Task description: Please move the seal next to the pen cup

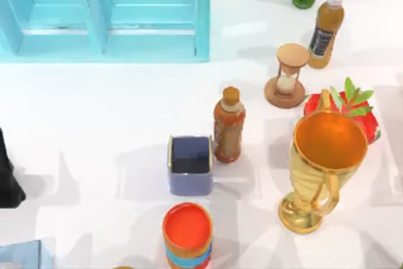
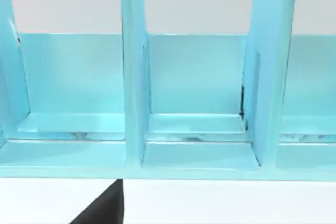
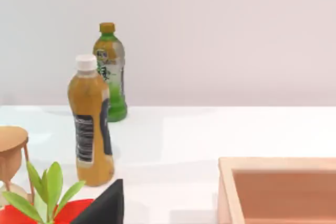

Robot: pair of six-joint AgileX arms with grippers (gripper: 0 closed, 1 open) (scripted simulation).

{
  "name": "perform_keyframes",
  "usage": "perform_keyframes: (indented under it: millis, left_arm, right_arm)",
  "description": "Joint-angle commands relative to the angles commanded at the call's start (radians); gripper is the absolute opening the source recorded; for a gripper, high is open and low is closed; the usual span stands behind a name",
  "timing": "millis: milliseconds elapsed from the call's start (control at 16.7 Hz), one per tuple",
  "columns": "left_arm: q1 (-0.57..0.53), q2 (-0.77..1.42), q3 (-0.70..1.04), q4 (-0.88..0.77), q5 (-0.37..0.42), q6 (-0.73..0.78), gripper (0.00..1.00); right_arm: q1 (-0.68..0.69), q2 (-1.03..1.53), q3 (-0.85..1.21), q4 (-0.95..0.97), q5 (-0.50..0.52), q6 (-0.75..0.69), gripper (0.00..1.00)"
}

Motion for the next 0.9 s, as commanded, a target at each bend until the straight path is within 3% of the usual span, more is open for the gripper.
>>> perform_keyframes:
  millis: [360, 900]
  left_arm:
    - [0.009, 0.104, 0.084, -0.084, 0.0, 0.01, 1.0]
    - [0.064, 0.773, 0.635, -0.583, 0.0, 0.074, 1.0]
  right_arm:
    - [0.0, 0.0, 0.0, 0.0, 0.0, 0.0, 1.0]
    - [0.0, 0.0, 0.0, 0.0, 0.0, 0.0, 1.0]
